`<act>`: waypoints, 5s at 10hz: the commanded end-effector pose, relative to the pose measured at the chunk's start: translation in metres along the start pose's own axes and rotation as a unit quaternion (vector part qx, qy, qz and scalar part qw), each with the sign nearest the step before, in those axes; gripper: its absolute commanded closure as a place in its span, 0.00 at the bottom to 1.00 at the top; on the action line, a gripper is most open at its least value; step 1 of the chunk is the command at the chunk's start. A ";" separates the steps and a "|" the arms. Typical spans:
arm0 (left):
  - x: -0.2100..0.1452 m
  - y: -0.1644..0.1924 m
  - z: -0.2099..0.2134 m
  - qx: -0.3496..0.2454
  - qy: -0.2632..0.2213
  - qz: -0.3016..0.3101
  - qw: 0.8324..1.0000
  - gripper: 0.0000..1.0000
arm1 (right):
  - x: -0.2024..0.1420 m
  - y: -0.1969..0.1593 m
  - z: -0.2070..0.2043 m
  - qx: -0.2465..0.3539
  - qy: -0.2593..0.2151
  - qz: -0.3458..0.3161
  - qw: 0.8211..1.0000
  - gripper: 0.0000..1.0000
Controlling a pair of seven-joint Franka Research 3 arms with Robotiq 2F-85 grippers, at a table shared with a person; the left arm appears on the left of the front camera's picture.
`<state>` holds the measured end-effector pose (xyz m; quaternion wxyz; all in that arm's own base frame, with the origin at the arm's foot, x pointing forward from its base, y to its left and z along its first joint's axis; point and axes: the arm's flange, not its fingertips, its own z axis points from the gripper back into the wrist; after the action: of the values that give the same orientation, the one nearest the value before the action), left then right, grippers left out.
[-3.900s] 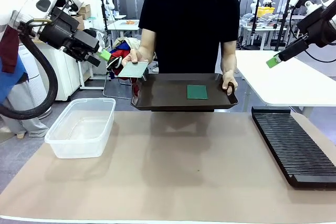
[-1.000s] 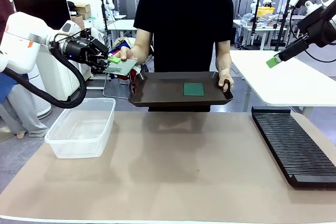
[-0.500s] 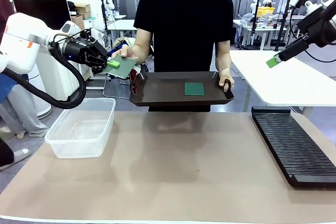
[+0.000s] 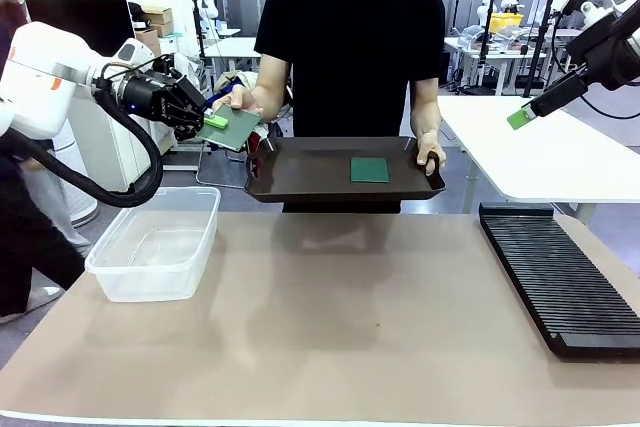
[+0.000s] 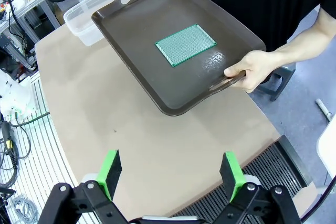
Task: Sort PCBs into racks and boxes based on the side picked up.
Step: If the short side of the Blank PCB is picked up, insert it into the PCB Rack ; if the long side is picked up, place it in the Organizing box.
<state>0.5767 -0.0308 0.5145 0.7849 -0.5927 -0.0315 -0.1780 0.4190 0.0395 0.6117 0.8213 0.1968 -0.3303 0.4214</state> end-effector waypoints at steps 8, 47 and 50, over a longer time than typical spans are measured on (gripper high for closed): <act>-0.006 -0.002 0.004 0.035 0.002 0.013 0.999 0.98 | 0.000 0.000 -0.001 0.007 -0.006 0.001 1.000 0.00; -0.049 0.173 0.014 0.353 0.018 0.253 0.900 0.87 | 0.000 0.000 -0.001 0.007 -0.006 0.001 1.000 0.00; -0.052 0.163 0.024 0.366 -0.002 0.248 0.897 0.59 | 0.000 0.000 -0.001 0.007 -0.006 0.001 1.000 0.00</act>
<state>0.5862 0.0390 0.3479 0.9612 -0.2676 0.0548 0.0370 0.4190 0.0396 0.6118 0.8213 0.1966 -0.3304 0.4215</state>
